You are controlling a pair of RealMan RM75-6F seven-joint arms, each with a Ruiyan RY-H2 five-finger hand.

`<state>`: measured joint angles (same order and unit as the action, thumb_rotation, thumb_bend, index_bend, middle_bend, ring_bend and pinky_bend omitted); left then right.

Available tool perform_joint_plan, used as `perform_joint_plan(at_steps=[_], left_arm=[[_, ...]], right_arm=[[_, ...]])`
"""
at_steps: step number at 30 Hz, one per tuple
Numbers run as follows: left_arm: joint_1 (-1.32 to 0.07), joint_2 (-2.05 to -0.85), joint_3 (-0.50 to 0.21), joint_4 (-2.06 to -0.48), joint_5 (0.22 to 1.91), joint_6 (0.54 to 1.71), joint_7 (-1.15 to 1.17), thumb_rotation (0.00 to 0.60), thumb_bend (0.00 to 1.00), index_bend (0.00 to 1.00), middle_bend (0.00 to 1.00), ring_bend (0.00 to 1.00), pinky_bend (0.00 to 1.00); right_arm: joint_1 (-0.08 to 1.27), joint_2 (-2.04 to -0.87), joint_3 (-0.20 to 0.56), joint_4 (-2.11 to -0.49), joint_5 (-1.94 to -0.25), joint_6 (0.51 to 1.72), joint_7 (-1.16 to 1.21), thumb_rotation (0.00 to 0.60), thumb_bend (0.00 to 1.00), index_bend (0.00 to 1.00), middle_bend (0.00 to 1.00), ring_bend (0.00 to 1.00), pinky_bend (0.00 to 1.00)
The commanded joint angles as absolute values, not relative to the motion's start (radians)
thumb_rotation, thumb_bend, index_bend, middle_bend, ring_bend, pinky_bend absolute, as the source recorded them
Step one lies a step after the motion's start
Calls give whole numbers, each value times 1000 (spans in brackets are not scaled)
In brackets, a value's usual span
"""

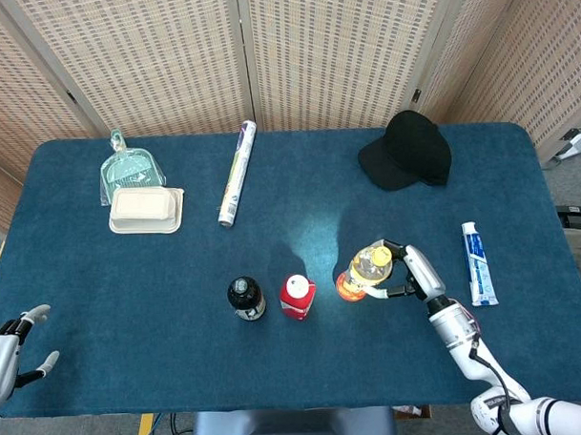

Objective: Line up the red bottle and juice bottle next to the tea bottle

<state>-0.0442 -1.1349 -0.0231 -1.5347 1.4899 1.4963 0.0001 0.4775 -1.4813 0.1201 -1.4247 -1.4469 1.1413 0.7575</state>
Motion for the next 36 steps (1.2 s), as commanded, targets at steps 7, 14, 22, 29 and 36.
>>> perform_joint_plan(at_steps=[7,14,22,29,36], left_arm=[[-42,-1132,-25,-1534,1487,1499,-7,600,206,418,332,365,554],[-43,-1132,-26,-1534,1486,1498,-6,600,206,418,332,365,554],[-40,-1129,-28,-1536,1486,1504,-9,600,206,418,332,365,554],[-39,-1126,-27,-1538,1488,1507,-11,600,206,418,332,365,554],[-39,-1127,-27,-1537,1487,1505,-10,600,206,418,332,365,554]], right_arm=[[480,-1521,104,-1390,-1463,1128,768,600,230,521,534,446,634],[482,-1540,93,-1378,-1476,1121,781,600,226,521,534,446,634],[487,-1555,76,-1364,-1497,1112,785,600,210,521,527,446,634],[492,-1562,59,-1333,-1532,1121,787,600,163,521,483,423,633],[499,-1562,39,-1303,-1573,1139,794,600,109,504,427,356,578]])
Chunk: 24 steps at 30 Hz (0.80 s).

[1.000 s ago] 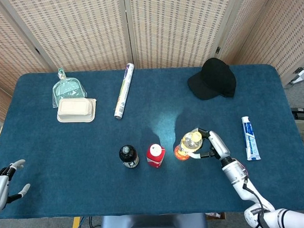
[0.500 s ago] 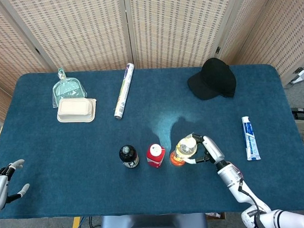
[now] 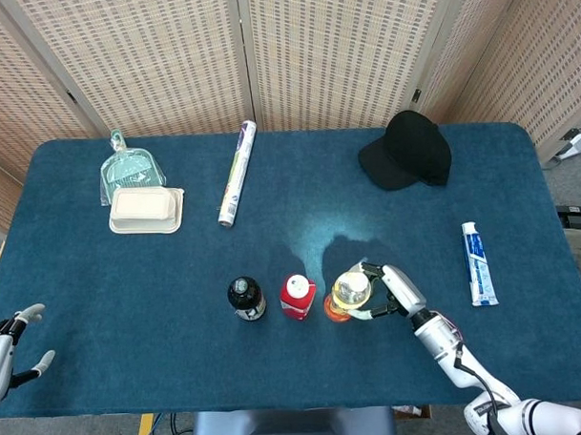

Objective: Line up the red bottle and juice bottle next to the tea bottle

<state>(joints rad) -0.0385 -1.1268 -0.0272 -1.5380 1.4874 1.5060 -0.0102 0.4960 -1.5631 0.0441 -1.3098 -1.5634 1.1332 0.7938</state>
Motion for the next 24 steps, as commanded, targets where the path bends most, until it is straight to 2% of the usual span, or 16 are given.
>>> perform_joint_plan(at_steps=[1,3,7,19,24], left_arm=[[-39,-1127,-27,-1537,1487,1505,-9,600,206,418,332,365,554],[-39,-1127,-27,-1537,1487,1505,-9,600,206,418,332,365,554],[-40,-1128,-27,-1537,1486,1503,-6,600,206,418,332,365,554],[-41,-1132,-26,-1532,1485,1498,0,600,206,418,332,365,554],[-41,-1133,-25,-1533,1486,1497,4,600,206,418,332,365,554]], right_arm=[[500,-1561,36,-1298,-1580,1143,792,600,102,497,413,339,567],[501,-1559,31,-1294,-1590,1150,787,600,88,481,385,309,541],[504,-1548,21,-1296,-1605,1158,771,600,58,381,324,258,498],[483,-1464,5,-1385,-1638,1228,681,600,18,175,188,177,431],[449,-1379,-16,-1458,-1662,1283,569,600,13,152,175,166,421]])
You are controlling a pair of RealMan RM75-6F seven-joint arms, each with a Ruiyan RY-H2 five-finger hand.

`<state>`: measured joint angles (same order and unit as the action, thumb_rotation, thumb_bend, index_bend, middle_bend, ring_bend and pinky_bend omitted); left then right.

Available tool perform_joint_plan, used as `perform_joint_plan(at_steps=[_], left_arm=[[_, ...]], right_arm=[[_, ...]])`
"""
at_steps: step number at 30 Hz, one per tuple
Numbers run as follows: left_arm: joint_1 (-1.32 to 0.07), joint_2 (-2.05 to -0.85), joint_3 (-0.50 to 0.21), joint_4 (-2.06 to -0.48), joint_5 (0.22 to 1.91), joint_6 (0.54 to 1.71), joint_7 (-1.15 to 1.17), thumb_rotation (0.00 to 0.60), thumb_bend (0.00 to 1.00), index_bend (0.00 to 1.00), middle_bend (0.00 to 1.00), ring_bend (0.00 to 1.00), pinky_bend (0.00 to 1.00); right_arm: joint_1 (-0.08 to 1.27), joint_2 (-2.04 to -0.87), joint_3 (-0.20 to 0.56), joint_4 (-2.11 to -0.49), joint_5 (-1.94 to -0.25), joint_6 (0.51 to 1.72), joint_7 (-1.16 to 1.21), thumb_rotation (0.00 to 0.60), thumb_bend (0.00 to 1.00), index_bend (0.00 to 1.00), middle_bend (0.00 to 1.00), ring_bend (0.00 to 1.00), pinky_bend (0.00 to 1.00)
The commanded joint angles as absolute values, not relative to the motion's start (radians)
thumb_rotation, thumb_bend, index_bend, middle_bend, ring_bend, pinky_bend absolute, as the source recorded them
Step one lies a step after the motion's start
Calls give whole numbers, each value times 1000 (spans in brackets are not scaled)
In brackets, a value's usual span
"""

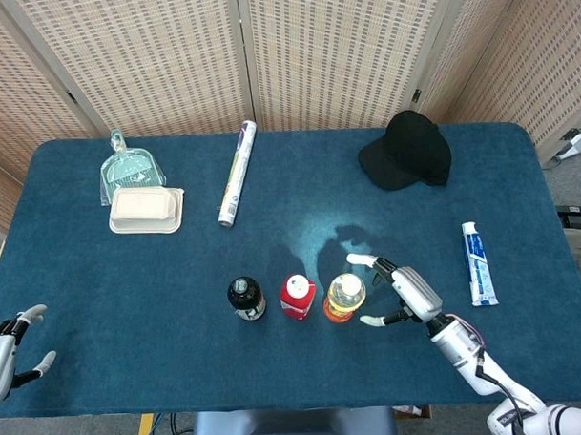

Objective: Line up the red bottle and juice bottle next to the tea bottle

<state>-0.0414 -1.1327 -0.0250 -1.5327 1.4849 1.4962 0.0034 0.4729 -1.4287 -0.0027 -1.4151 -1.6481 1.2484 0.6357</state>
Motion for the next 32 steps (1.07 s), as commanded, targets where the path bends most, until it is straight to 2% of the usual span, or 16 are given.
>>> perform_joint_plan(at_steps=[1,14,22,32], left_arm=[[-41,-1133,-25,-1534,1486,1498,5,600,206,418,332,365,554],[-36,-1131,-19,-1560,1524,1533,38,600,206,418,332,365,554],[-27,-1136,-12,-1578,1577,1582,56,600,206,419,332,364,554],[-49,-1153,10,-1576,1600,1533,64,600,206,419,332,366,554]], right_arm=[[436,-1353,-21,-1478,-1661,1296,528,600,12,152,176,165,420],[240,-1216,-24,-1554,-1624,1539,115,600,13,152,217,166,419],[122,-1233,-12,-1509,-1601,1687,107,600,92,152,235,166,419],[74,-1214,7,-1482,-1612,1742,190,600,131,152,236,166,418]])
